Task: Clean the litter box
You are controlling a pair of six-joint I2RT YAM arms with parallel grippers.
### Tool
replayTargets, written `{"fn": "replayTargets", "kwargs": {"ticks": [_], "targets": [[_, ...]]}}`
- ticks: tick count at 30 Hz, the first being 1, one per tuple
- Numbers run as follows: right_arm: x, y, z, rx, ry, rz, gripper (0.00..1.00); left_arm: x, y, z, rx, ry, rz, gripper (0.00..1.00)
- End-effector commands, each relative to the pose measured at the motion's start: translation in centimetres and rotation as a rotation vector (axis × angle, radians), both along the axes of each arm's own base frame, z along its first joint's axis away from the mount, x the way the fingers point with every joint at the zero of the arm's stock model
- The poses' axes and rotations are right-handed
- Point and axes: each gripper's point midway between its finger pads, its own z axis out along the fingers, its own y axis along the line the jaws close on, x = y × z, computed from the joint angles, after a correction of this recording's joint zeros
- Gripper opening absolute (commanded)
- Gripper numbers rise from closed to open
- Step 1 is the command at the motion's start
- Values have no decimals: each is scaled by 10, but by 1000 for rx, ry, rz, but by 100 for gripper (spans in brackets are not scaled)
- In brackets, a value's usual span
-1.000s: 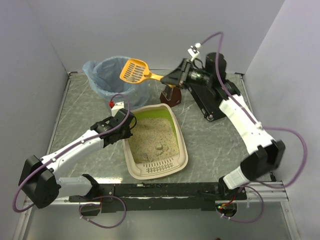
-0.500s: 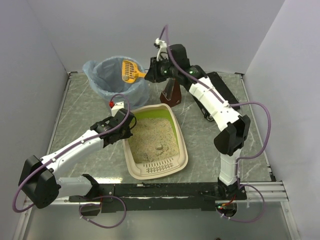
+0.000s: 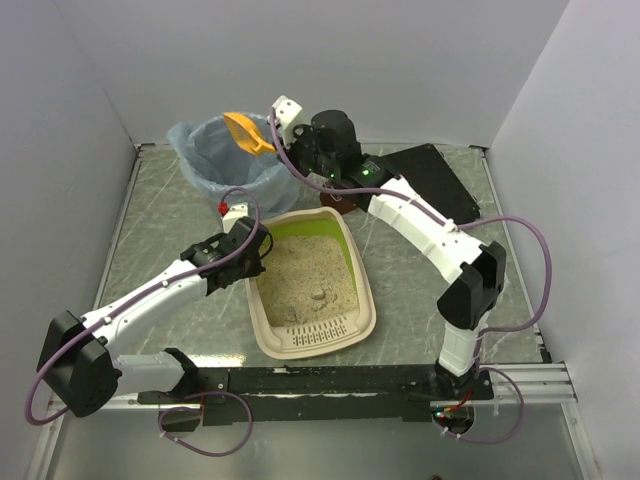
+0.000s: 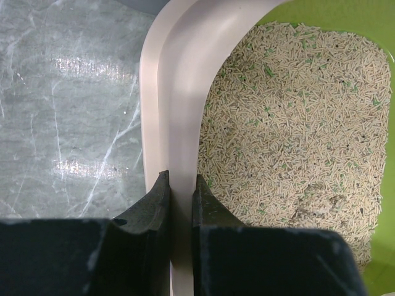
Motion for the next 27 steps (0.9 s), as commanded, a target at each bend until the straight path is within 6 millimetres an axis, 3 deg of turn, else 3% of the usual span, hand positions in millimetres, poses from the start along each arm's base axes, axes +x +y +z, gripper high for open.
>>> {"fn": "replayTargets", "kwargs": {"ticks": [1, 6, 10, 12, 13, 14, 15, 16, 17, 18, 19, 20, 23, 27], "targets": [[-18, -19, 98, 108, -249, 19, 0, 25, -27, 56, -215, -190, 12, 1], [-30, -30, 121, 151, -250, 11, 0, 25, -31, 55, -214, -190, -16, 1], [-25, -64, 140, 243, -160, -183, 0, 26, -35, 57, -222, -199, -43, 1], [-30, -87, 125, 256, -24, -261, 0, 26, -38, 60, -221, -211, -69, 1], [-45, -103, 130, 288, 12, -275, 0, 27, -37, 63, -220, -222, -74, 1], [-59, -101, 122, 353, 116, -219, 0, 29, -37, 67, -213, -242, -83, 1], [-58, -112, 80, 339, 220, -223, 0, 29, -35, 70, -182, -259, -109, 1], [-84, -129, 96, 414, 218, -175, 0, 31, -34, 74, -169, -281, -125, 1], [-100, -130, 93, 482, 279, -115, 0, 32, -35, 78, -164, -298, -141, 1], [-107, -134, 78, 519, 301, -48, 0, 33, -37, 82, -153, -312, -172, 1], [-134, -146, 98, 567, 257, -5, 0, 34, -40, 85, -155, -323, -193, 1], [-145, -149, 98, 586, 266, 5, 0, 34, -45, 85, -157, -326, -222, 1], [-175, -160, 82, 604, 372, -16, 0, 35, -57, 86, -161, -327, -290, 1], [-194, -175, 32, 544, 496, -96, 0, 46, -58, 92, -119, -341, -284, 1]]}}
